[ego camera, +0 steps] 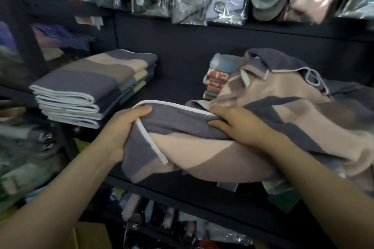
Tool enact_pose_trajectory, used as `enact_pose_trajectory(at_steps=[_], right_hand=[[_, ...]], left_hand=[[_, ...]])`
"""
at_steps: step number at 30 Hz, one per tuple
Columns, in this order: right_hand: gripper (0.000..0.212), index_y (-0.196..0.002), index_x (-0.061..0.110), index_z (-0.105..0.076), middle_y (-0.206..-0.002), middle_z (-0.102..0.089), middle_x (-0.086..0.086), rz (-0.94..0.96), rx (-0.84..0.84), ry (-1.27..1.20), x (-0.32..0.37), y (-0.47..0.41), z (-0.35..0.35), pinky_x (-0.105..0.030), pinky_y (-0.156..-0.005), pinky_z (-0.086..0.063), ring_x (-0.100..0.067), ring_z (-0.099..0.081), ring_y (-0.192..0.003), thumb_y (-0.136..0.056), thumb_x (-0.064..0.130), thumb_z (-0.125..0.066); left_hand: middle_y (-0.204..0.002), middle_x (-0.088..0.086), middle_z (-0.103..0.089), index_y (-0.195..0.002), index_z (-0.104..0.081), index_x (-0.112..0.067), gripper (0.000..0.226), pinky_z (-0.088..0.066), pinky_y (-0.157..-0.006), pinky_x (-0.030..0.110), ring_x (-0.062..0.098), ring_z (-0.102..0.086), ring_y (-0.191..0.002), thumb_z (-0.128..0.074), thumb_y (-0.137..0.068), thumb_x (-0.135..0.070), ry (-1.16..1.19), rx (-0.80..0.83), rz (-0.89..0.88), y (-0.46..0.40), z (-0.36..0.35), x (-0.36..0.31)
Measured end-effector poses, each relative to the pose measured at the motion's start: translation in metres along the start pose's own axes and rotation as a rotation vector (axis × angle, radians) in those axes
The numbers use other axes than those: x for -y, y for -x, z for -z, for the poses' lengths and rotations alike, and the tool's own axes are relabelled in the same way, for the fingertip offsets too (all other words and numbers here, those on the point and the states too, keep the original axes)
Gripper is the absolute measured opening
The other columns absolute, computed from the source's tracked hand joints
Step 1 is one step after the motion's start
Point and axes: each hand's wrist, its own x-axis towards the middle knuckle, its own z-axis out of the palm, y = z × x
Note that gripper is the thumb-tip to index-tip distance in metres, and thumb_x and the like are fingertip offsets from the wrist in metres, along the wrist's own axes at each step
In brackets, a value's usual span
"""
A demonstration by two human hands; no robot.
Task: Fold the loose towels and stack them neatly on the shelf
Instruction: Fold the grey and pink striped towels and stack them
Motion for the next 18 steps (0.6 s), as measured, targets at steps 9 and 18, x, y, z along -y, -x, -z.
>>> enact_pose_trajectory(at_steps=[9, 18], right_hand=[[0.019, -0.077, 0.005, -0.054, -0.068, -0.055, -0.006, 0.238, 0.036, -0.526, 0.109, -0.057, -0.037, -0.028, -0.061, -0.039, -0.010, -0.051, -0.063, -0.093, 0.015, -0.052], [0.028, -0.059, 0.008, -0.054, -0.054, -0.047, 0.003, 0.049, -0.076, -0.811, 0.125, -0.080, -0.068, -0.019, -0.052, -0.032, 0.000, -0.042, -0.054, -0.086, 0.012, -0.062]], left_hand=[[-0.081, -0.025, -0.067, -0.081, -0.067, -0.048, 0.017, -0.044, -0.062, 0.005, -0.012, -0.060, -0.077, -0.066, -0.064, -0.052, -0.679, -0.146, -0.516, 0.015, 0.066, -0.039], [-0.074, 0.007, -0.064, -0.090, -0.062, -0.007, 0.038, -0.044, -0.067, 0.033, 0.017, -0.059, -0.070, -0.073, -0.074, -0.039, -1.206, 0.078, -0.644, 0.000, 0.073, -0.023]])
